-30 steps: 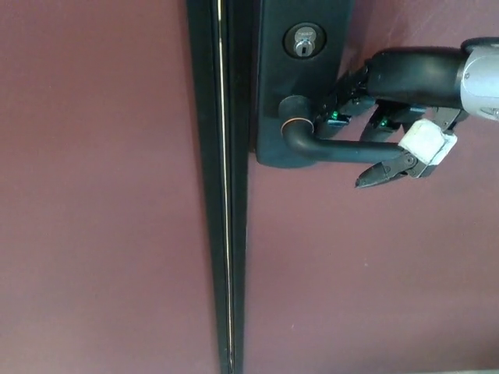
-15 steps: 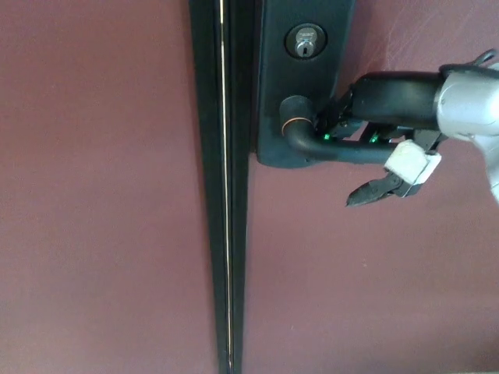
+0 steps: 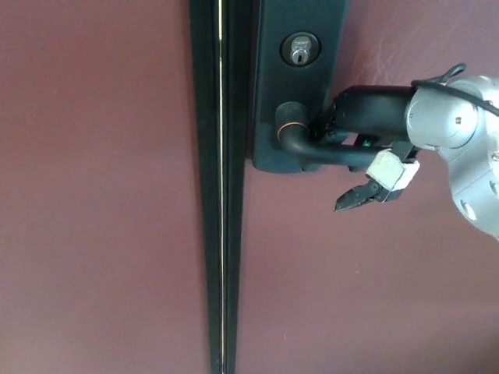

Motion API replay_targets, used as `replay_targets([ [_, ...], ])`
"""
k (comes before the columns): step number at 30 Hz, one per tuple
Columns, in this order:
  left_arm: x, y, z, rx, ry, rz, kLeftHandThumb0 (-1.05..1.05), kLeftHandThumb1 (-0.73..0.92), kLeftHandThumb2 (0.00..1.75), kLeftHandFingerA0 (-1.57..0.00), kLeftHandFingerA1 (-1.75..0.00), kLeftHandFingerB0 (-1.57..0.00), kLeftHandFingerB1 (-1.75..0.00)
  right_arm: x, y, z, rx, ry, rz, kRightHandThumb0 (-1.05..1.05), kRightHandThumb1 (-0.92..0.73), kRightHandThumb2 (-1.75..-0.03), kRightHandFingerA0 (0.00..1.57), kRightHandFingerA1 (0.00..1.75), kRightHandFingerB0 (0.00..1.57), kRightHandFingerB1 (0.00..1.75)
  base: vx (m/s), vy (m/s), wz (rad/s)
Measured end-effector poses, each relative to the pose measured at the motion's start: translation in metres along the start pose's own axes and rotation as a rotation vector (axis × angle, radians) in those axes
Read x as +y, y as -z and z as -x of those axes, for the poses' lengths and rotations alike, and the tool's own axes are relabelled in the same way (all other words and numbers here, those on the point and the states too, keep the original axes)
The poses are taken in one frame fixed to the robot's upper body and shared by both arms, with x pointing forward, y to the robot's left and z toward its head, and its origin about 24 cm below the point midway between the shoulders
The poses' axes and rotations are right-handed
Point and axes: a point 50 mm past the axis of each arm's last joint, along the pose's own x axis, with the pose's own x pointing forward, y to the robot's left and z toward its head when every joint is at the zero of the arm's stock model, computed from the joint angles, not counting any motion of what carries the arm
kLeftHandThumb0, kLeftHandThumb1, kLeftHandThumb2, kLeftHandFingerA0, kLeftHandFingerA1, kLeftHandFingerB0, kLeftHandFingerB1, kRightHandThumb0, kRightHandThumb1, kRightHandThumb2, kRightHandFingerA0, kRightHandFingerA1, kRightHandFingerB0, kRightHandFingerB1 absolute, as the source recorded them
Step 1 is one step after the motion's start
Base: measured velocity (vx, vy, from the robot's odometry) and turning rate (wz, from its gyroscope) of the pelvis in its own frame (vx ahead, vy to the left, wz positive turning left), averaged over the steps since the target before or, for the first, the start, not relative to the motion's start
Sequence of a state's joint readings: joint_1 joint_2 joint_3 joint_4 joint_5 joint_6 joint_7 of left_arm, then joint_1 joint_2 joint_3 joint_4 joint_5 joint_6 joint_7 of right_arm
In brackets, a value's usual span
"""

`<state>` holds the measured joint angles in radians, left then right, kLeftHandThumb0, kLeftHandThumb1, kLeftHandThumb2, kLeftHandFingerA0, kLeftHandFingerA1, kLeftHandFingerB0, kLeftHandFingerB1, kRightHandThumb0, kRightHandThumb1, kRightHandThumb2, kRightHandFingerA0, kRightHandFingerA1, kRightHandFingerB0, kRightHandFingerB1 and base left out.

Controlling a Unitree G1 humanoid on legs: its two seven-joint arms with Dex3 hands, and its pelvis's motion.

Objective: The robot walks towards the door handle and put its right hand on it and twist the handle

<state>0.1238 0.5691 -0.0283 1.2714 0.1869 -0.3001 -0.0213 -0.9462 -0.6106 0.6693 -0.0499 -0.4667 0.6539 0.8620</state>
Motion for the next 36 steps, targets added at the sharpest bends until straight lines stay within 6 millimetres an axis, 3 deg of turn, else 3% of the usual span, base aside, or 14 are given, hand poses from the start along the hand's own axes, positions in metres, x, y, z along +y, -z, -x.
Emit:
replay_targets([
  [3, 0.0002, -0.0002, -0.0001, 0.000, -0.001, 0.001, -0.10, 0.64, 0.58, -0.61, -0.47, -0.49, -0.42, 0.0012, 0.0026, 0.0004, -0.010, 0.018, -0.006, -0.21, -0.53, -0.56, 0.81, 0.52, 0.85, 0.52, 0.00, 0.000, 0.00],
  [9, 0.0004, -0.0003, -0.0002, 0.000, -0.002, 0.003, -0.10, 0.64, 0.58, -0.59, -0.46, -0.49, -0.42, 0.0038, 0.0059, 0.0029, -0.042, 0.080, -0.022, -0.18, -0.54, -0.56, 0.95, 0.59, 0.74, 0.51, 0.00, 0.000, 0.00],
  [26, -0.0001, -0.0003, -0.0003, 0.002, 0.002, -0.002, -0.10, 0.65, 0.58, -0.62, -0.47, -0.51, -0.42, 0.0083, 0.0073, 0.0021, -0.049, 0.157, -0.020, -0.14, -0.54, -0.56, 0.93, 0.59, 0.71, 0.50, 0.00, 0.000, 0.00],
  [28, -0.0002, -0.0001, -0.0002, 0.002, 0.002, -0.002, -0.10, 0.65, 0.58, -0.62, -0.47, -0.51, -0.43, 0.0083, 0.0071, 0.0020, -0.049, 0.160, -0.019, -0.42, -0.52, -0.65, 0.24, 0.40, 0.24, 0.35, 0.00, 0.000, 0.00],
  [29, -0.0002, 0.0000, -0.0002, 0.002, 0.002, -0.002, -0.10, 0.65, 0.58, -0.62, -0.47, -0.51, -0.43, 0.0082, 0.0070, 0.0018, -0.049, 0.159, -0.020, -0.42, -0.52, -0.65, 0.24, 0.40, 0.24, 0.35, 0.00, 0.000, 0.00],
  [30, -0.0003, 0.0002, -0.0001, 0.002, 0.002, -0.002, -0.10, 0.65, 0.58, -0.62, -0.47, -0.51, -0.43, 0.0082, 0.0069, 0.0017, -0.050, 0.156, -0.021, -0.51, -0.50, -0.66, 0.15, 0.38, 0.16, 0.33, 0.00, 0.000, 0.00],
  [31, -0.0004, 0.0005, 0.0001, 0.003, 0.002, -0.002, -0.10, 0.64, 0.58, -0.62, -0.47, -0.51, -0.43, 0.0082, 0.0067, 0.0017, -0.053, 0.152, -0.023, -0.67, -0.44, -0.79, 0.03, 0.21, 0.09, 0.28, 0.00, 0.000, 0.00],
  [35, -0.0009, 0.0014, 0.0004, 0.005, 0.004, -0.004, -0.10, 0.64, 0.58, -0.62, -0.47, -0.51, -0.43, 0.0073, 0.0072, 0.0033, -0.057, 0.132, -0.029, -0.74, -0.44, -0.84, 0.01, 0.13, 0.08, 0.24, 0.00, 0.000, 0.00],
  [36, -0.0010, 0.0016, 0.0005, 0.006, 0.005, -0.004, -0.10, 0.64, 0.58, -0.62, -0.47, -0.51, -0.43, 0.0072, 0.0072, 0.0035, -0.058, 0.130, -0.029, -0.83, -0.56, -0.63, 0.00, 0.18, 0.08, 0.24, 0.00, 0.000, 0.00],
])
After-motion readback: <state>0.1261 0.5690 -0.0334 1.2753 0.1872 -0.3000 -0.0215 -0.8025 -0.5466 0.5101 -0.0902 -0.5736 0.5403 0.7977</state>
